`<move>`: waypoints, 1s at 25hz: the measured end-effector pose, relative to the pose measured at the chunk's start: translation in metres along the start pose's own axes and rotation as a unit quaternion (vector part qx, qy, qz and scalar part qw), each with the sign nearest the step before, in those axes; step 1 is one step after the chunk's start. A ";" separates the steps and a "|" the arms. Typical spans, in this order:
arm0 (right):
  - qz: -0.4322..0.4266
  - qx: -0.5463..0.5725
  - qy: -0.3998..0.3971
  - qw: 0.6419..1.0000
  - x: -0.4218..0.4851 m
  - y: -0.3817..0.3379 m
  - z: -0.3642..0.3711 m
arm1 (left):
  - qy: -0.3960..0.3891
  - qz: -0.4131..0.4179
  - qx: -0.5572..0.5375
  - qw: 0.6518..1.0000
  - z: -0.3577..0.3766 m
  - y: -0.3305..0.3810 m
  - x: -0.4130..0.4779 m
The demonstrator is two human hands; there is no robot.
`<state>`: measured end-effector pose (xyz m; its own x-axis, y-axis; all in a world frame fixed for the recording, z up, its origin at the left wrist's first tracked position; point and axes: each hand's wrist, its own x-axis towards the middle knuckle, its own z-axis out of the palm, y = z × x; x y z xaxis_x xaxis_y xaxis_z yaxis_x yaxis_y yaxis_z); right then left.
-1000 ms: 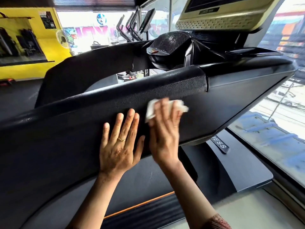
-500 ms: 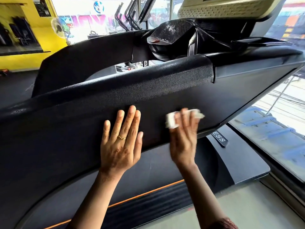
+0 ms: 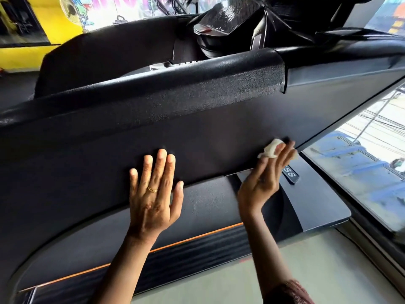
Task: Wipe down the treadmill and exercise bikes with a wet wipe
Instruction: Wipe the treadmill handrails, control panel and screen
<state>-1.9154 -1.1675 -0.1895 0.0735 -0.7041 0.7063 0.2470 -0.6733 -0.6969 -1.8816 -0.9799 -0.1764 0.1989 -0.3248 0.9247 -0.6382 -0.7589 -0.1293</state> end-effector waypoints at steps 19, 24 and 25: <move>-0.022 0.037 -0.045 0.998 0.125 0.054 -0.048 | 0.054 -0.041 -0.004 0.998 0.078 0.161 0.090; -0.093 0.065 -0.103 0.988 0.114 0.066 -0.052 | 0.067 -0.043 0.036 0.996 0.083 0.161 0.088; -0.053 0.073 -0.057 0.994 0.149 0.063 -0.054 | 0.072 -0.043 0.041 0.996 0.084 0.162 0.088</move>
<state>-1.9406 -1.3271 -0.1343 0.1465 -0.5944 0.7907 0.3969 -0.6969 -0.5974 -1.9048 -1.1784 -0.1459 0.1388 -0.1763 0.9745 -0.5600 -0.8256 -0.0696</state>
